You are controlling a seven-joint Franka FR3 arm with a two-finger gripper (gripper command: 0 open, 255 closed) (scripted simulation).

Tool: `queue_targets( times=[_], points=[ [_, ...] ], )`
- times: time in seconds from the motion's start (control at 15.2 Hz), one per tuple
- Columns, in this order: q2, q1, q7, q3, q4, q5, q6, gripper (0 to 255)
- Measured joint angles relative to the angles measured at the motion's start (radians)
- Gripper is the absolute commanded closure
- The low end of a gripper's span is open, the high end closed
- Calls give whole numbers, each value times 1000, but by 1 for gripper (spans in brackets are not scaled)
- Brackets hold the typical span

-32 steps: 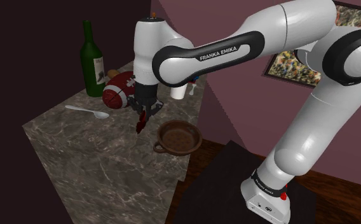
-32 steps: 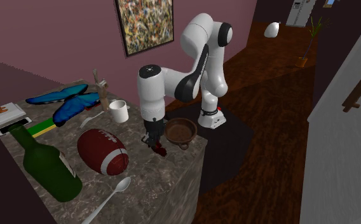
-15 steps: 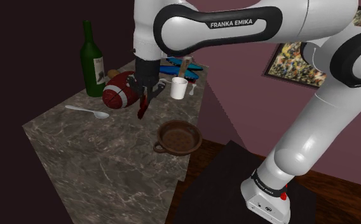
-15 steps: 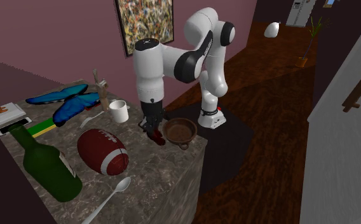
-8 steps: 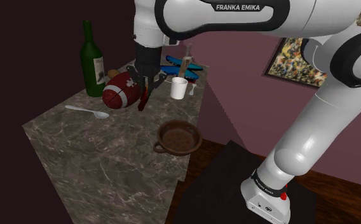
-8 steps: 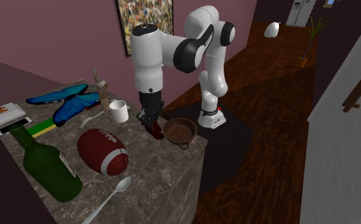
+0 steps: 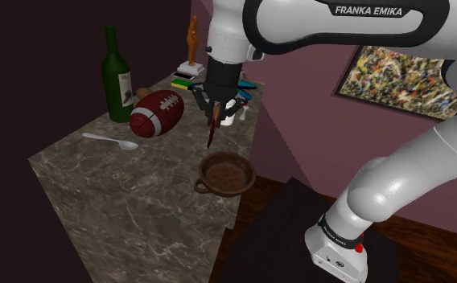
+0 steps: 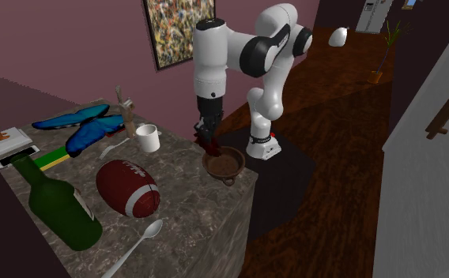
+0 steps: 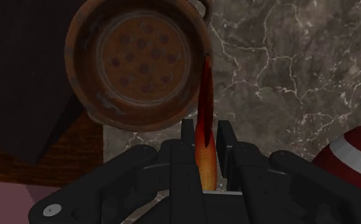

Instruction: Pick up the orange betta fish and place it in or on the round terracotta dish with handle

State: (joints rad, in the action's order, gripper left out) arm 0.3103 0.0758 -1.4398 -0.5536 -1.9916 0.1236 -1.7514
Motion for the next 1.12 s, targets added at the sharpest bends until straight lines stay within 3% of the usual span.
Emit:
queue_targets(
  times=[0.33,1.12],
  points=[
    [203,-44,51,58,-155,76,38,255],
    [232,-62,59,40,-327,105,-105,255]
  ],
)
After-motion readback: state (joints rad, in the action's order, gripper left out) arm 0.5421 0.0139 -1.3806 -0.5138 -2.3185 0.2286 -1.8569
